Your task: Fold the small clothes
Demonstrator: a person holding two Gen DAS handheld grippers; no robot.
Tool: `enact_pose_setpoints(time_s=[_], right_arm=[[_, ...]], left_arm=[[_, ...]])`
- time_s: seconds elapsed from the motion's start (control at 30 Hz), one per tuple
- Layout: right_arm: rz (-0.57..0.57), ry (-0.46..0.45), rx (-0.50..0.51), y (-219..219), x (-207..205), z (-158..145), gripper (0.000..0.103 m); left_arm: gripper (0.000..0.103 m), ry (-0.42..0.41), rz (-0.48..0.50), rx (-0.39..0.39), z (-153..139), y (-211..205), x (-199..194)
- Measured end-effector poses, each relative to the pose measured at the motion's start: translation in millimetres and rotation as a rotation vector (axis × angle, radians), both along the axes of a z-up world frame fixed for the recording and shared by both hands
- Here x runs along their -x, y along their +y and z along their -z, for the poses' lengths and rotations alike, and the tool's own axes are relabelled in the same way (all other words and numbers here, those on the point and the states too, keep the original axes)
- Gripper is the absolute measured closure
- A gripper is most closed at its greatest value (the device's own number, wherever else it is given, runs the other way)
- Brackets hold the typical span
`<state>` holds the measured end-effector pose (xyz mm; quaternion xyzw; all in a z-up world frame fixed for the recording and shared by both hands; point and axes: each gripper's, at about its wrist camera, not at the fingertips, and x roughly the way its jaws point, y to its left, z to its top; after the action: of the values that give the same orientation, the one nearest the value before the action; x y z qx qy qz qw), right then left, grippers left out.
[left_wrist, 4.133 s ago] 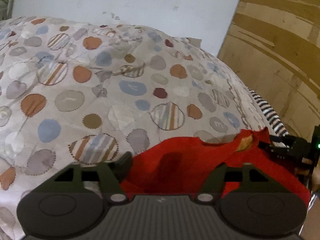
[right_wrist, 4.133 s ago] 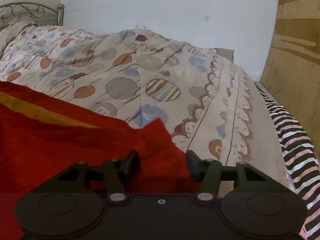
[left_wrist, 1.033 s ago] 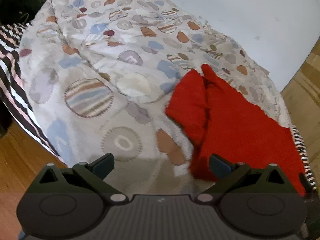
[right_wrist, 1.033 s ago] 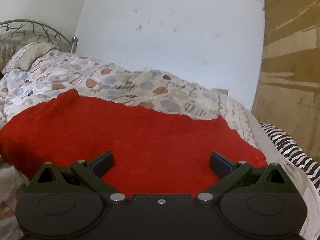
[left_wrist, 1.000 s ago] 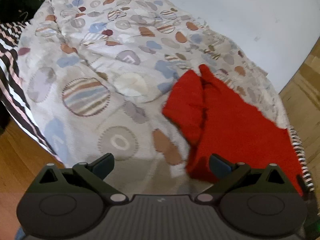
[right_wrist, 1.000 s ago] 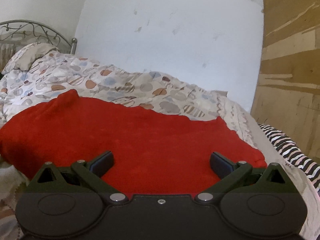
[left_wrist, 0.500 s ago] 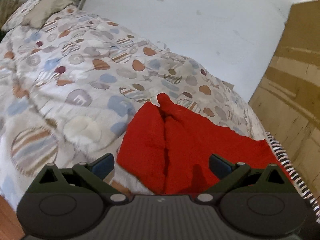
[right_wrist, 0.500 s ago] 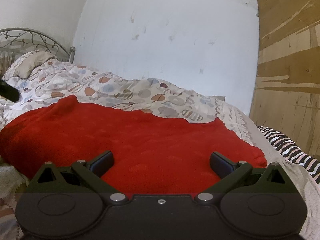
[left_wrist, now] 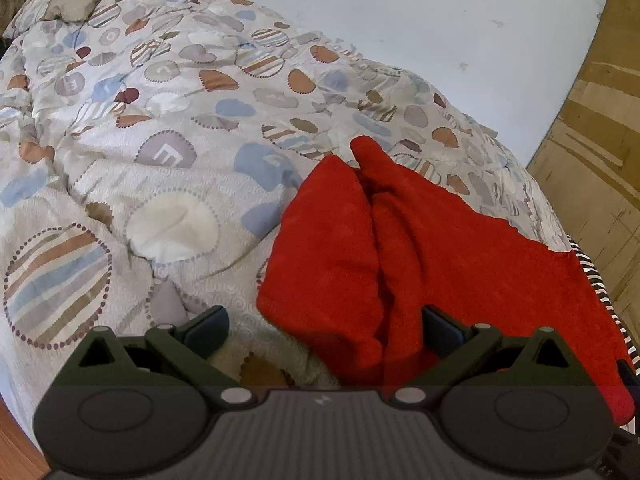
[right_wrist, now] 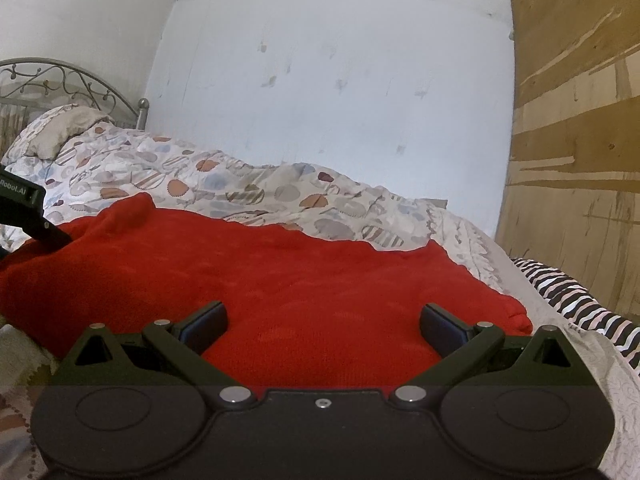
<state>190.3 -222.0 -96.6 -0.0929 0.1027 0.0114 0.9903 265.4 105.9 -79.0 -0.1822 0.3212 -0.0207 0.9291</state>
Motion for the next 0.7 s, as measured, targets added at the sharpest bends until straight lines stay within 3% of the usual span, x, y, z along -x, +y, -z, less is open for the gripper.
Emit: enact_pose_setpoints(time_s=[0.37,0.7], right_arm=[[0.005,-0.008,0.005,1.0,0.8,0.3,0.001],[0.009,-0.009,0.008,1.1,0.3,-0.6,0.001]], left_arm=[[0.0,0.001,0.006,0.004,0.3,0.4,-0.5],[0.0,-0.045,0.043,0.063,0.6,10.9,-3.3]])
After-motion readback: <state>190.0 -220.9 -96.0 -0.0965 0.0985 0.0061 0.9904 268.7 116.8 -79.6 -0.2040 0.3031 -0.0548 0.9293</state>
